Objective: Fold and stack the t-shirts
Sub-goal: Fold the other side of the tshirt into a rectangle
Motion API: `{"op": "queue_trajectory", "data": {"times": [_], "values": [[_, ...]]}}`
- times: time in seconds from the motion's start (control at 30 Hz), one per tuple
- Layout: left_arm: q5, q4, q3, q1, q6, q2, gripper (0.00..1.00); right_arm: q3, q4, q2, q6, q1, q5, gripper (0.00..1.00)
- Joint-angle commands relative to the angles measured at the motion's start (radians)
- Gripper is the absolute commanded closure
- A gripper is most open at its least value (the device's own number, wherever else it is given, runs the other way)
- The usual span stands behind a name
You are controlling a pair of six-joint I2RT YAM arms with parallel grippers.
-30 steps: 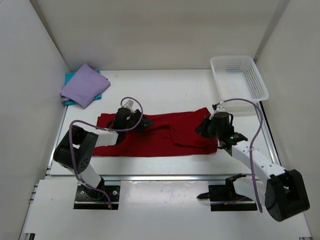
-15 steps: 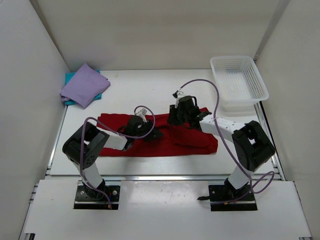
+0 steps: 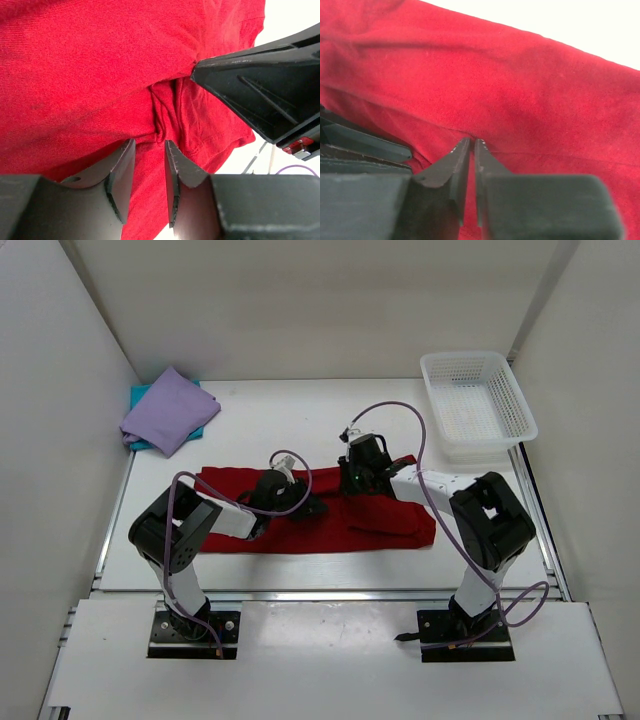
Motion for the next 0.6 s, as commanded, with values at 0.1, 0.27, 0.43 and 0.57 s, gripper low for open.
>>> {"op": "queue_trajectory", "data": {"times": [0.1,0.27,0.43,0.57], "values": [[-0.022,0.007,0.035,-0.012,0.021,-0.011,0.59,0.019,0.043,-0.027,-0.001,-0.015,0.039,1.0],[-0.051,-0.05,0.087,-0.023,0.065,-0.007,0.59,0.019,0.043,-0.041,0.0,-0.03,0.015,1.0],[-0.054,-0.087,0.15,-0.033,0.096,0.032,0.58,0.025,0.03,-0.067,-0.012,-0.029,-0.006,1.0],[-0.051,-0.11,0.176,-0.045,0.102,0.058,0.57,0.03,0.017,-0.096,-0.011,-0.049,-0.031,0.99]]}}
